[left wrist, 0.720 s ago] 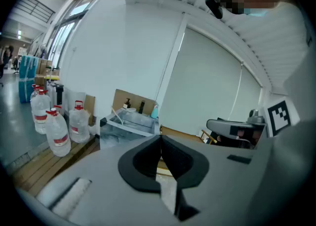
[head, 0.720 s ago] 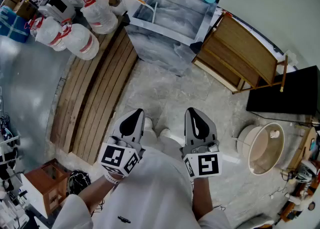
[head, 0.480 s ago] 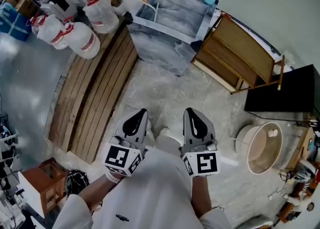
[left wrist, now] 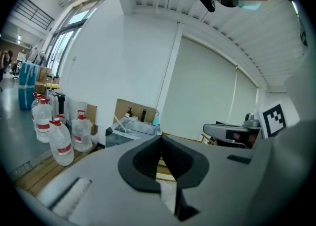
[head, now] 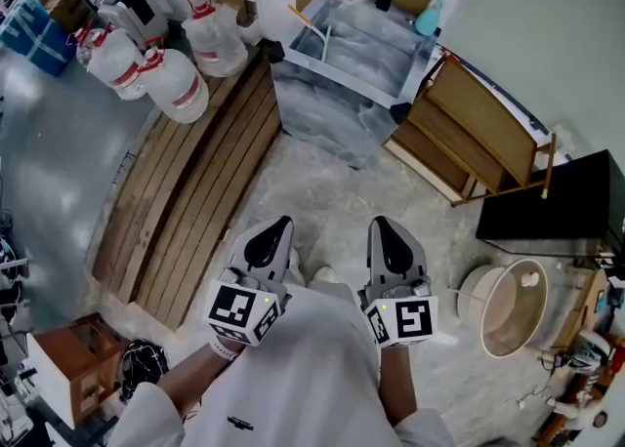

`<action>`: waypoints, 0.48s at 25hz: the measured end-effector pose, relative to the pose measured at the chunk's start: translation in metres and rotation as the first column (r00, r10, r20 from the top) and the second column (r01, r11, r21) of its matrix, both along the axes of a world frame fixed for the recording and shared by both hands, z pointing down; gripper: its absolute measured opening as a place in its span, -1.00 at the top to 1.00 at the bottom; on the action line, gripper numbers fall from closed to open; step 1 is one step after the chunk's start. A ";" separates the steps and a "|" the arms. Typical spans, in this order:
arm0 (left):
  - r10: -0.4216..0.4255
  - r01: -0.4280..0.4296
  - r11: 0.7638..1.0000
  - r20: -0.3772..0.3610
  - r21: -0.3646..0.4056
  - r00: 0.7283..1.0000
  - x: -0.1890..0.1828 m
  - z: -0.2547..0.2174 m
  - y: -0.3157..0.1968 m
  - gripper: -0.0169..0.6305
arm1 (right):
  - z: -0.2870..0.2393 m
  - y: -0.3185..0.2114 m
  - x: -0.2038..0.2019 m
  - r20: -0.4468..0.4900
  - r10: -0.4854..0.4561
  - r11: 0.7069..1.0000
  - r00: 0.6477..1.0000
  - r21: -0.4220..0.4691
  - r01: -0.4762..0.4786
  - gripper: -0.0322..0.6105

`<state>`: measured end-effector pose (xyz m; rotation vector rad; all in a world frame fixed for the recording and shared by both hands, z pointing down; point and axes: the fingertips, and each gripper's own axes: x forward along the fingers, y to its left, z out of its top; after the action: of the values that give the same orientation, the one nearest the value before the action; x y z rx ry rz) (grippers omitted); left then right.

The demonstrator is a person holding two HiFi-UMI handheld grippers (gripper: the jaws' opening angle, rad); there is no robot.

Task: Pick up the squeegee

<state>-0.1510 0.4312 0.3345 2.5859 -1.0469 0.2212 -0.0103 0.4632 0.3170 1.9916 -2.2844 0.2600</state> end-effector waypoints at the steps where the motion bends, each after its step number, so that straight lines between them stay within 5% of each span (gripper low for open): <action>1: -0.004 0.004 1.000 -0.002 0.003 1.000 -0.005 -0.001 -0.005 0.93 | 0.000 -0.004 -0.004 0.000 -0.007 1.000 1.000 -0.002 0.007 0.88; 12: -0.065 0.065 0.998 -0.020 -0.010 0.998 -0.064 0.007 -0.057 0.93 | 0.013 -0.055 -0.046 -0.021 -0.021 1.000 1.000 -0.018 0.021 0.88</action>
<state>-0.2149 0.3741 0.3415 2.5361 -1.1184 0.1823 -0.0560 0.4081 0.3300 1.9512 -2.2806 0.2552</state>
